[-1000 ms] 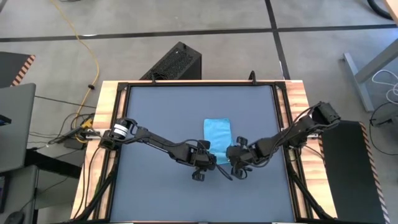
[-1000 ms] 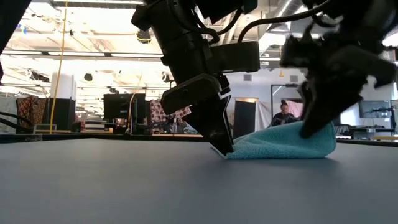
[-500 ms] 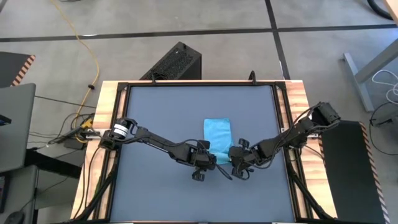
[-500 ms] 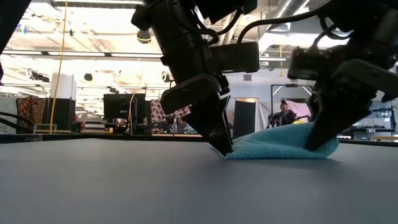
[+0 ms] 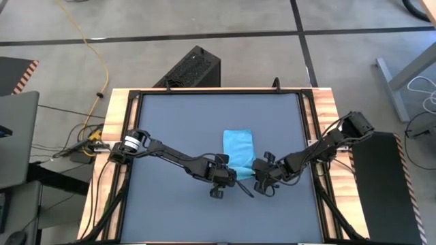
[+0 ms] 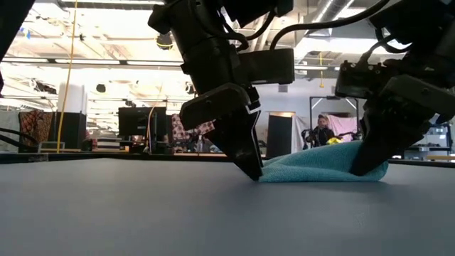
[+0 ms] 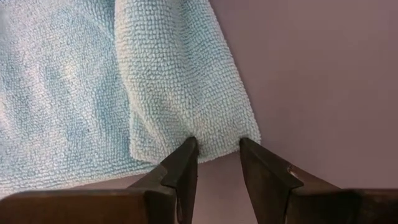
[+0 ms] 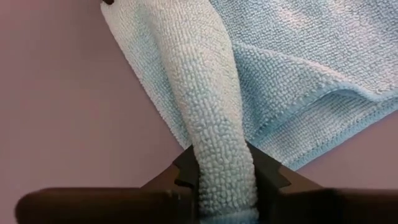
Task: Roll towel
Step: Roll the blue microfiber towel
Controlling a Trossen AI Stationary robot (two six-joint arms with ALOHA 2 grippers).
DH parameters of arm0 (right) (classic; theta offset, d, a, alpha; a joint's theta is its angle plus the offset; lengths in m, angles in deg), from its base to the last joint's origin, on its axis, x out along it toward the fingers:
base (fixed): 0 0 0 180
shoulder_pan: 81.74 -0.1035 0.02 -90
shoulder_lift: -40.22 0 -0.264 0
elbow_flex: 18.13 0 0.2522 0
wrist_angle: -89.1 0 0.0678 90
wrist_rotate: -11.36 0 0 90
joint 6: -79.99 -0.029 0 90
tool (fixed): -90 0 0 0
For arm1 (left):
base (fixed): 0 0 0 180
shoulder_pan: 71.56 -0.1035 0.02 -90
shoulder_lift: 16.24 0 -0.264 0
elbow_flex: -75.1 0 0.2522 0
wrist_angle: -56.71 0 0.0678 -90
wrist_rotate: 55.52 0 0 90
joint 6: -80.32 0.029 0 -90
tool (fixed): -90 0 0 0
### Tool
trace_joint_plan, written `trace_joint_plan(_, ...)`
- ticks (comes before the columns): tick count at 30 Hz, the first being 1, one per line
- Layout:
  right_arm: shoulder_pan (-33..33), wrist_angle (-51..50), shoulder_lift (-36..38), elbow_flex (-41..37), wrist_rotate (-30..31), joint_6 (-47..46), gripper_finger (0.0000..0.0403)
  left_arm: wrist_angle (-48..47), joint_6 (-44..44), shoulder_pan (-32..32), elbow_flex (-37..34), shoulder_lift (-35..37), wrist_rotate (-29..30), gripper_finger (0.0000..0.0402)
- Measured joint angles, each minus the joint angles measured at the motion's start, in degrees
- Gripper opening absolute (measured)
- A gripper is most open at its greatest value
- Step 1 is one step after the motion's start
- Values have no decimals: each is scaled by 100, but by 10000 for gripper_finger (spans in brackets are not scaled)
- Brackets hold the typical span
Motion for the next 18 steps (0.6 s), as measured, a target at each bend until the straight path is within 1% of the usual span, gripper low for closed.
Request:
trace_joint_plan(6,-2,-6,-3,0,34,2,96,-64,-193,0,0,2,-74,106)
trace_joint_plan(13,-74,66,-10,-2,-11,-66,83,-76,-256,0,0,2,-75,71)
trace_joint_plan(16,-103,107,-11,-2,-88,-102,96,-78,-257,0,0,2,-73,58)
trace_joint_plan(18,-105,126,-10,-2,-129,-158,117,-71,-254,0,0,2,-73,53)
